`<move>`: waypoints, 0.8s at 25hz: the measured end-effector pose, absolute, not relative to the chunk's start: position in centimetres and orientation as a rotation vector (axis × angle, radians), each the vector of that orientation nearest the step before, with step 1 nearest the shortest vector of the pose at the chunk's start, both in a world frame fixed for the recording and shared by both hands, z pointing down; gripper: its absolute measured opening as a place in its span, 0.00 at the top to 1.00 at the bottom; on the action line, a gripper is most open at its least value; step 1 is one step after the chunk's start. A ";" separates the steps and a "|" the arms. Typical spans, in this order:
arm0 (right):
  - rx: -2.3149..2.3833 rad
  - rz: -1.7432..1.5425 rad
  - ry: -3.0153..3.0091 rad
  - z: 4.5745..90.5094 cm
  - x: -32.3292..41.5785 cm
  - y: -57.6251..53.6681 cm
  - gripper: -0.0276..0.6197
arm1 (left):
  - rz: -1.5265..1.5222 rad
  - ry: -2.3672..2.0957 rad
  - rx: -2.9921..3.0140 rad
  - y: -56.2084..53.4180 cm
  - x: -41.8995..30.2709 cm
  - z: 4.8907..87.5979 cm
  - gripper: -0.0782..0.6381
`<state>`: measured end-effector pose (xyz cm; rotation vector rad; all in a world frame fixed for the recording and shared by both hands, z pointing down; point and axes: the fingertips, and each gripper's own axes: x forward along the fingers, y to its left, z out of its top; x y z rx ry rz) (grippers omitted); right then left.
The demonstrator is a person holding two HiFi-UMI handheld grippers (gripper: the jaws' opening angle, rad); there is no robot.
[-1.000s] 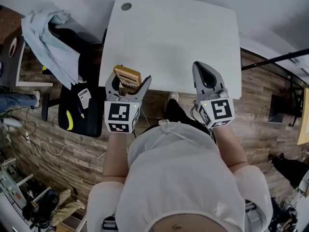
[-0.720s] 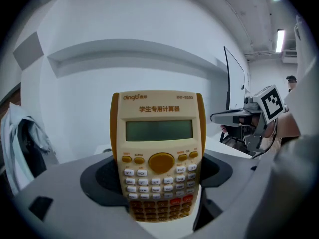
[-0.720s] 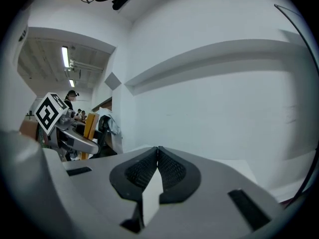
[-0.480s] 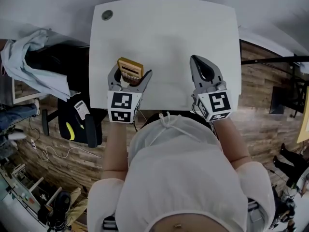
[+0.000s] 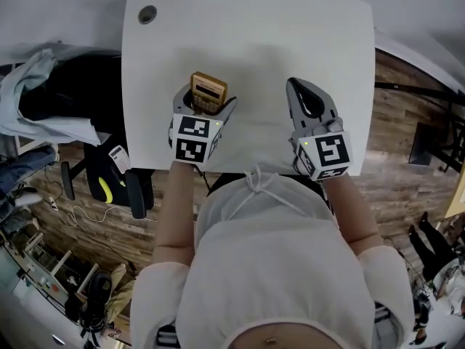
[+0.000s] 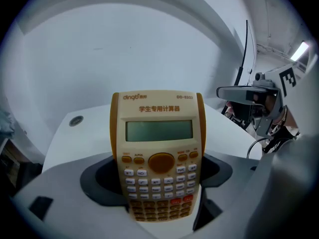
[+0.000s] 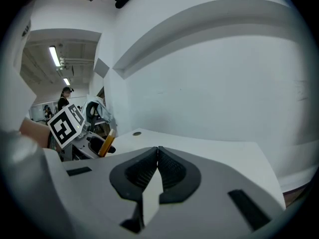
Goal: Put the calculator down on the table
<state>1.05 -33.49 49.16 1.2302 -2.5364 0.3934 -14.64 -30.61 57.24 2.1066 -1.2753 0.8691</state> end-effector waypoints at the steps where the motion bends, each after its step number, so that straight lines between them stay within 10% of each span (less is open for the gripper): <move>1: 1.225 0.404 -2.534 49.5 1.0 -33.8 0.95 | 0.886 -1.263 2.093 -30.9 -14.5 57.9 0.31; 20: 1.159 0.451 -2.543 52.3 0.3 -36.2 0.95 | 1.095 -1.145 1.968 -33.4 -12.8 64.2 0.31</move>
